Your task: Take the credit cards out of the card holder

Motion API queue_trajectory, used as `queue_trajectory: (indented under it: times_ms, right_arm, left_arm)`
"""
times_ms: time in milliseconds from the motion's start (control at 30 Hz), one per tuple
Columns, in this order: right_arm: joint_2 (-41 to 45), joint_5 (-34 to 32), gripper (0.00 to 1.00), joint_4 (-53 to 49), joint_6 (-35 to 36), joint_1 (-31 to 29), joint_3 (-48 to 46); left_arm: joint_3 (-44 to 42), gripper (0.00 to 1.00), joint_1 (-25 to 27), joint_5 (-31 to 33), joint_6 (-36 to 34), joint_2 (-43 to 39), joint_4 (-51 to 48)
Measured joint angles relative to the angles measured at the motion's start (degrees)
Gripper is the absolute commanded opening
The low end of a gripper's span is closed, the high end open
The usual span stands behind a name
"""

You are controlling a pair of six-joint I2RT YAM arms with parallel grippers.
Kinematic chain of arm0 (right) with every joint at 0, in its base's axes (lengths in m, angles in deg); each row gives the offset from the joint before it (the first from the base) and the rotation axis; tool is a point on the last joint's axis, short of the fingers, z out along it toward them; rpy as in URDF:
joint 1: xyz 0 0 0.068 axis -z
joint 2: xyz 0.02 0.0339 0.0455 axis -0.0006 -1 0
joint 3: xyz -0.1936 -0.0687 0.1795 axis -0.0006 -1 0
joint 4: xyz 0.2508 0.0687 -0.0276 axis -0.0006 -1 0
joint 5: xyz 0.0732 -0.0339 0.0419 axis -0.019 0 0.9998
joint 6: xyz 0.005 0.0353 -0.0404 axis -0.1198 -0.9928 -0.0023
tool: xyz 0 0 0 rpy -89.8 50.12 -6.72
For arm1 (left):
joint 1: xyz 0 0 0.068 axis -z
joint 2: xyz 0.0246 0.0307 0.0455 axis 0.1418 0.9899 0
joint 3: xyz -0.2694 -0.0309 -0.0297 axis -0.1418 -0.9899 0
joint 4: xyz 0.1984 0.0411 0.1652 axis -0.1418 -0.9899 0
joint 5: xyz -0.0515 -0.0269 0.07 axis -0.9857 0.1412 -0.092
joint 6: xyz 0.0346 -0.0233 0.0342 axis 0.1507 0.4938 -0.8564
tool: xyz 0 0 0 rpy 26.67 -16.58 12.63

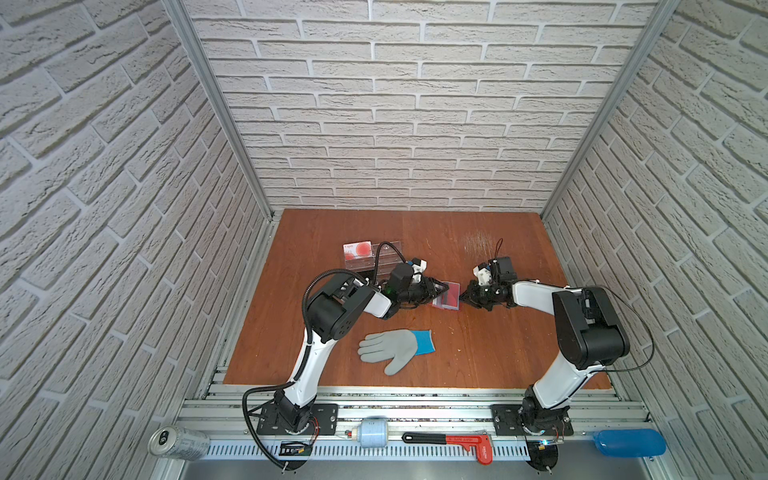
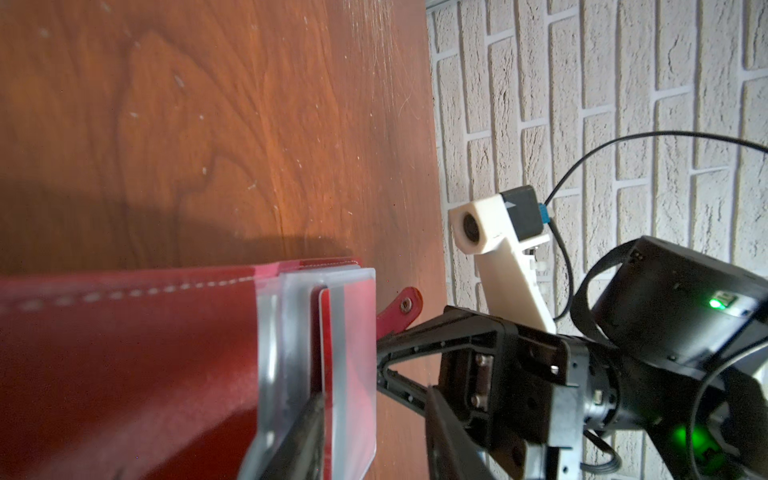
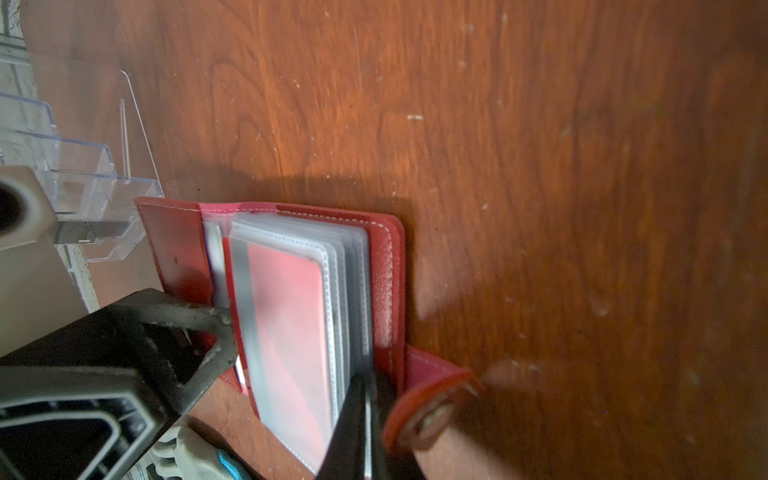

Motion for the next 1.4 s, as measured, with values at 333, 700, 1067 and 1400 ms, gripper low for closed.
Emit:
queue_trajectory:
  times_ms: [333, 700, 1067, 1400]
  right_arm:
    - [-1.0, 0.3, 0.08, -2.3, 0.0, 0.0, 1.9]
    - [-1.6, 0.5, 0.07, -2.5, 0.0, 0.0, 2.5]
    - [-2.9, 0.4, 0.07, -6.3, 0.3, 0.0, 5.3]
    - [-4.8, -0.5, 0.07, -12.5, 1.8, -0.3, 9.6]
  left_arm:
    - [0.1, 0.4, 0.0, -0.2, 0.1, 0.3, 0.5]
    - [0.7, 0.4, 0.0, 0.0, 1.1, 1.5, 3.0]
    - [1.6, 0.4, 0.0, 0.0, -0.4, 1.5, 1.4]
    - [1.6, 0.4, 0.1, 0.0, -1.6, 1.5, 1.2]
